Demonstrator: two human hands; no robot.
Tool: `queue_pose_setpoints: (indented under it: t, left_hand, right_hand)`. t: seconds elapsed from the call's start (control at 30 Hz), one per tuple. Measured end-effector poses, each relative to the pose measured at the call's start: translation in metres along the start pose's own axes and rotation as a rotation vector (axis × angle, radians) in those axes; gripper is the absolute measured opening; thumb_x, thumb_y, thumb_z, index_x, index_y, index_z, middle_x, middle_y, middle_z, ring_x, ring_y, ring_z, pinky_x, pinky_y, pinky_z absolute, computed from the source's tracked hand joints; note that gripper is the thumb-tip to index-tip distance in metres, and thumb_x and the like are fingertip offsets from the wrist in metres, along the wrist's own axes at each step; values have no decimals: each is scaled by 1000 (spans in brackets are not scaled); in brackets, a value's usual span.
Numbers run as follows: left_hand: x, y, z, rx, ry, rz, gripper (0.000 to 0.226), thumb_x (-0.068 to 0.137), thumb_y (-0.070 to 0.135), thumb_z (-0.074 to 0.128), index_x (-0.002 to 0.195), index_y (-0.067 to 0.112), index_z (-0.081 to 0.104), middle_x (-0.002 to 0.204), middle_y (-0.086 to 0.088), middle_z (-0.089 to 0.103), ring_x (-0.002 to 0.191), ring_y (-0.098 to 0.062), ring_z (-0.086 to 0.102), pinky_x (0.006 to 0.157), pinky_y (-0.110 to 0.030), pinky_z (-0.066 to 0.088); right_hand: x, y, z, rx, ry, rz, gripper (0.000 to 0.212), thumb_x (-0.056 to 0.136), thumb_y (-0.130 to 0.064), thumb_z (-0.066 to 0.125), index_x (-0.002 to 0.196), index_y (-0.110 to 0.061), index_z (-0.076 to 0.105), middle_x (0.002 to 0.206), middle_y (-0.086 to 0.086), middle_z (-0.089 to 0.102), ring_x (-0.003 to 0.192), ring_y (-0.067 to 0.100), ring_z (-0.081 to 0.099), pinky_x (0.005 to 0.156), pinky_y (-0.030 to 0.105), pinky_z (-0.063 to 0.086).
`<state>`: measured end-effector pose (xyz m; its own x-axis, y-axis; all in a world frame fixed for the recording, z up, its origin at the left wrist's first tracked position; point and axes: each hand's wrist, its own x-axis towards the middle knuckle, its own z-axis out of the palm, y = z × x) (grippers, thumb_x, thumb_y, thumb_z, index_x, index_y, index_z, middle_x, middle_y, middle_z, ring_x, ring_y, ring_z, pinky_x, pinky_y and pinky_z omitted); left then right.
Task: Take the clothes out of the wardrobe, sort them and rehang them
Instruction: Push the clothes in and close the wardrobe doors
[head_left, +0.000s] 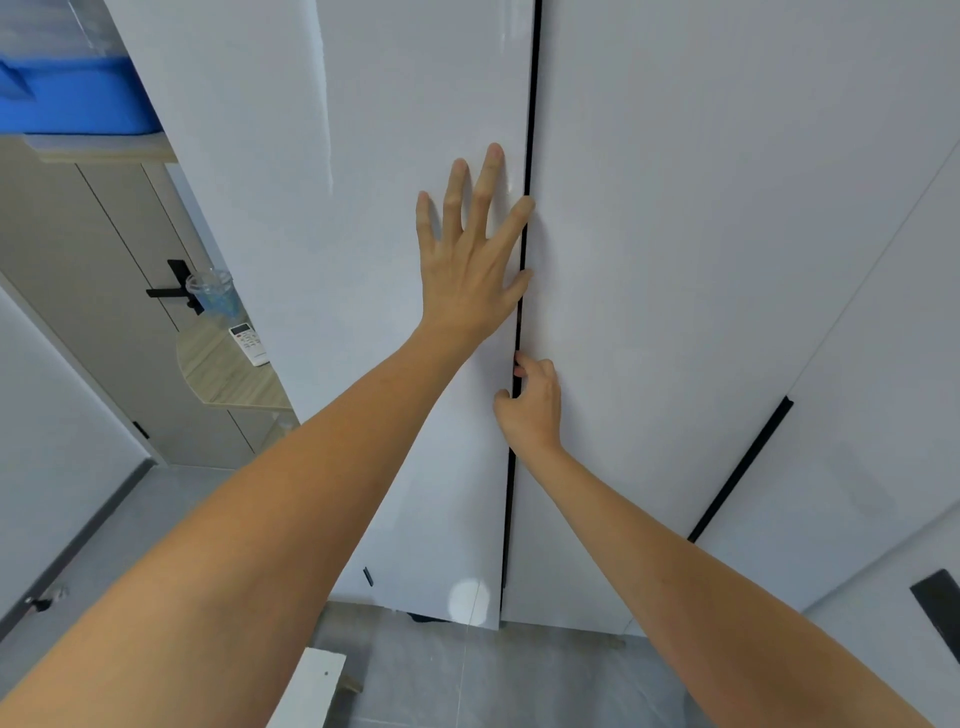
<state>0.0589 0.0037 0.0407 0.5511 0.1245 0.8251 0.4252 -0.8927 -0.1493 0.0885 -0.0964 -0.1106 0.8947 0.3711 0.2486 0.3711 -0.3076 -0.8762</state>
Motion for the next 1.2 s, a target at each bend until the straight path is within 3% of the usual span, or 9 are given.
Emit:
queue_pose_setpoints:
  t: [0.27, 0.47, 0.6, 0.73, 0.83, 0.9, 1.0, 1.07, 1.2]
  left_hand:
    - [-18, -2, -25, -121, -16, 6, 72, 81, 39, 68, 150, 32, 49, 175, -12, 15, 160, -42, 13, 120, -67, 24]
    - [-51, -23, -63, -229, 18, 91, 78, 84, 45, 65, 158, 29, 45, 173, -17, 18, 160, -43, 12, 118, -63, 32]
    - [-85, -50, -103, -351, 44, 142, 76, 88, 44, 65, 158, 24, 44, 172, -20, 20, 161, -43, 11, 115, -56, 41]
    - [-126, -83, -153, -481, 5, 131, 75, 90, 36, 68, 159, 18, 43, 173, -18, 17, 162, -36, 11, 99, -39, 58]
    - [-159, -117, -183, -515, -3, 146, 74, 94, 35, 70, 159, 14, 40, 173, -20, 14, 162, -34, 13, 114, -47, 48]
    - [-177, -136, -195, -525, -12, 134, 75, 96, 35, 72, 159, 13, 39, 174, -20, 11, 162, -31, 13, 112, -47, 49]
    - [-203, -170, -222, -521, -41, 91, 76, 95, 31, 73, 159, 15, 36, 175, -14, 4, 158, -19, 24, 87, -38, 60]
    - [-216, -196, -237, -497, -58, 85, 77, 94, 30, 72, 159, 18, 33, 175, -12, 3, 149, -25, 38, 78, -37, 60]
    - [-239, -249, -259, -401, -69, 29, 80, 93, 33, 74, 159, 21, 31, 174, -11, 14, 138, -29, 48, 85, -42, 56]
  right_hand:
    - [-17, -6, -12, -38, -30, -59, 38, 85, -6, 63, 122, -15, 57, 118, -8, 49, 122, 16, 47, 94, 33, 50]
    - [-70, -19, -7, 2, 9, -43, 31, 87, -37, 77, 104, -24, 53, 93, -9, 64, 87, 12, 64, 80, 39, 59]
    - [-121, -35, 1, -115, 34, -139, 28, 91, -31, 74, 95, -22, 48, 85, -8, 63, 79, 13, 64, 74, 43, 59]
    - [-182, -61, 24, -207, 66, -229, 27, 92, -29, 71, 93, -23, 44, 83, -6, 59, 73, 15, 60, 67, 44, 57]
    - [-223, -84, 43, -288, 56, -324, 26, 92, -34, 69, 96, -22, 46, 84, -6, 57, 70, 17, 59, 61, 43, 56]
    - [-241, -95, 57, -357, 39, -380, 25, 93, -39, 65, 96, -22, 47, 81, -7, 56, 65, 18, 59, 56, 42, 54]
    - [-266, -118, 86, -397, -40, -455, 24, 95, -42, 58, 102, -21, 50, 77, -5, 57, 61, 21, 60, 54, 42, 53]
    - [-277, -133, 107, -400, -104, -480, 25, 95, -45, 55, 103, -22, 50, 76, -6, 59, 61, 22, 61, 54, 43, 54]
    - [-292, -163, 144, -411, -179, -494, 27, 92, -50, 60, 91, -25, 49, 73, -5, 64, 64, 23, 65, 56, 38, 54]
